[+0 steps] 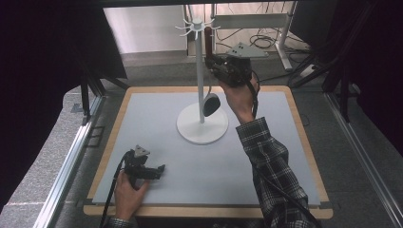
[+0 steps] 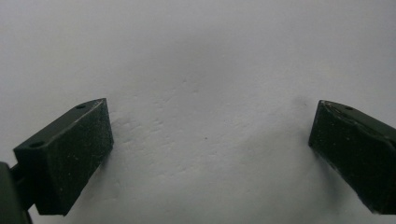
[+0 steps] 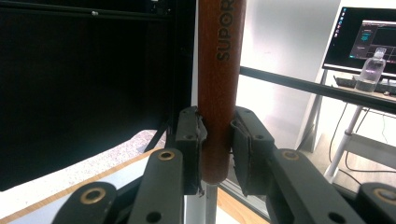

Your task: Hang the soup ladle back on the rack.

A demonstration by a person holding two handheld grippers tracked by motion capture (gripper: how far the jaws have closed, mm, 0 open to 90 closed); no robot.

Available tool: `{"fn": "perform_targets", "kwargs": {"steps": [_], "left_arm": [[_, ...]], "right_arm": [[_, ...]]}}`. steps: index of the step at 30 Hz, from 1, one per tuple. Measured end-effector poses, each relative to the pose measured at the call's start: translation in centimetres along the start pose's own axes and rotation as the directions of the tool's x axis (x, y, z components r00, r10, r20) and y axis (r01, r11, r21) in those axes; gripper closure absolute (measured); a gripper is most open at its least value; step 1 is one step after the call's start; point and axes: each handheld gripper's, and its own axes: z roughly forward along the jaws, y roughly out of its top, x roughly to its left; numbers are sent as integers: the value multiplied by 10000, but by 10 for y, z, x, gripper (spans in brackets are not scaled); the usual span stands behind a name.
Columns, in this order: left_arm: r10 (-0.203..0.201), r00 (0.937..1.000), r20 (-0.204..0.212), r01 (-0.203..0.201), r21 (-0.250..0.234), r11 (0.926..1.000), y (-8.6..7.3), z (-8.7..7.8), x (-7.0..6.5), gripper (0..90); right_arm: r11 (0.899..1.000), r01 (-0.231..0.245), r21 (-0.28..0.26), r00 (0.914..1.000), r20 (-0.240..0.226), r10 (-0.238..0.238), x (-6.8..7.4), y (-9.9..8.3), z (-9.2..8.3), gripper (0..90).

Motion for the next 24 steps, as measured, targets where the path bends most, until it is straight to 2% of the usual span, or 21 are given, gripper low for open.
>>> {"fn": "perform_targets", "kwargs": {"steps": [6, 11, 15, 24], "left_arm": [[-1, 10000, -1, 1, 1, 10000, 0, 0, 0, 1], [11, 10000, 0, -11, 12, 10000, 0, 0, 0, 1], [-23, 10000, -4, 23, -18, 10000, 0, 0, 0, 1], [-34, 10000, -5, 34, -27, 10000, 0, 0, 0, 1]], "right_arm": [[10000, 32, -26, 10000, -26, -32, -1, 0, -1, 719], [10000, 82, -52, 10000, 35, -82, -1, 0, -5, 659], [9999, 71, -101, 9999, -95, -72, -1, -1, -11, 623], [9996, 180, 230, 9998, -97, -178, -4, -8, -16, 584]]}}
